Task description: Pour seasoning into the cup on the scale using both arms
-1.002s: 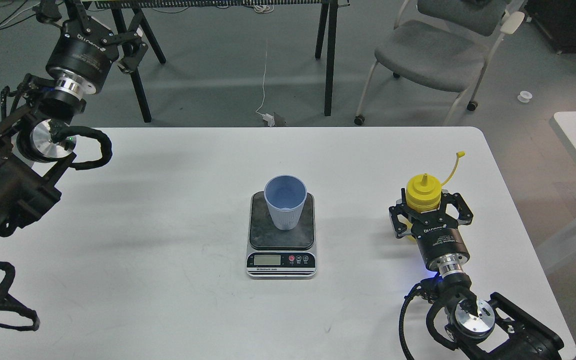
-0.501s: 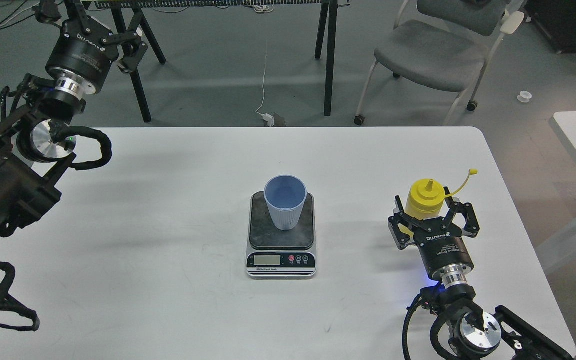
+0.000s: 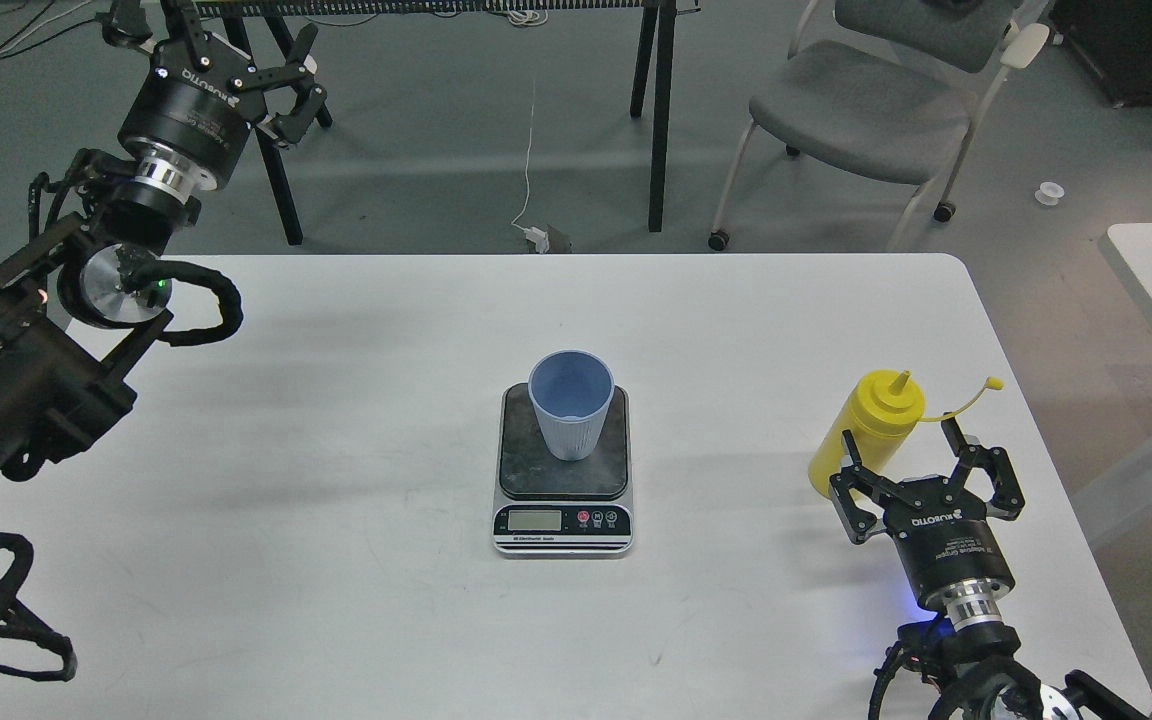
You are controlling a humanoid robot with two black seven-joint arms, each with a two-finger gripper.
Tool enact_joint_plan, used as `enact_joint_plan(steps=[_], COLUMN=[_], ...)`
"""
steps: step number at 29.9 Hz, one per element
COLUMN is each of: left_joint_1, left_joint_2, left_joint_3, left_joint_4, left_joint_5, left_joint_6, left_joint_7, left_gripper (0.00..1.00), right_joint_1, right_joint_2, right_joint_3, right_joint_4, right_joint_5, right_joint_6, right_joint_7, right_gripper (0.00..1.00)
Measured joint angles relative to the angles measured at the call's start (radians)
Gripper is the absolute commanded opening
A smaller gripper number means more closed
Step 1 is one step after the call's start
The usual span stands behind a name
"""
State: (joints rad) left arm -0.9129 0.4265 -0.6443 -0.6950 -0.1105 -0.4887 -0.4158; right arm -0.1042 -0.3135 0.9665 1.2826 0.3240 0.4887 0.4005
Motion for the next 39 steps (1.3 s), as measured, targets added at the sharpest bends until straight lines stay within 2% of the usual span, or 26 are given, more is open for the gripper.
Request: enact_joint_plan(steps=[6, 13, 19, 24, 26, 29, 31, 39], left_joint_1=[0.001, 0.003, 0.003, 0.014, 0.025, 0.051, 0.080, 0.228], left_joint_2=[0.006, 0.025, 0.028, 0.030, 0.031, 0.031, 0.031, 0.026], left_joint_3=[-0.002, -0.010, -0.013, -0.014, -0.014, -0.030, -0.061, -0.142], left_joint_4=[0.000, 0.000, 0.003, 0.020, 0.034, 0.063, 0.088, 0.149], left_joint_5=[0.000, -0.001, -0.008, -0.012, -0.013, -0.024, -0.045, -0.130], left_joint_6=[0.000, 0.000, 0.000, 0.000, 0.000, 0.000, 0.000, 0.000], left_joint_7=[0.000, -0.001, 0.004, 0.005, 0.005, 0.000, -0.001, 0.002], left_gripper=[1.00, 1.00, 1.00, 1.00, 1.00, 1.00, 1.00, 1.00], right_joint_1=[-0.048, -0.064, 0.035, 0.270, 0.362, 0.474, 0.539, 0.753], right_joint_2=[-0.087, -0.286, -0.352, -0.356, -0.339, -0.262, -0.207, -0.107], right_joint_3=[-0.013, 0.001, 0.105, 0.116, 0.116, 0.117, 0.119, 0.101], right_joint_4=[0.012, -0.001, -0.103, -0.306, -0.395, -0.510, -0.571, -0.844], right_joint_5=[-0.015, -0.017, -0.028, -0.061, -0.061, -0.060, -0.059, -0.065], right_joint_6=[0.000, 0.000, 0.000, 0.000, 0.000, 0.000, 0.000, 0.000], right_joint_7=[-0.007, -0.009, -0.002, -0.030, -0.068, -0.136, -0.165, -0.180], right_gripper=[0.99, 1.00, 1.00, 1.00, 1.00, 1.00, 1.00, 1.00])
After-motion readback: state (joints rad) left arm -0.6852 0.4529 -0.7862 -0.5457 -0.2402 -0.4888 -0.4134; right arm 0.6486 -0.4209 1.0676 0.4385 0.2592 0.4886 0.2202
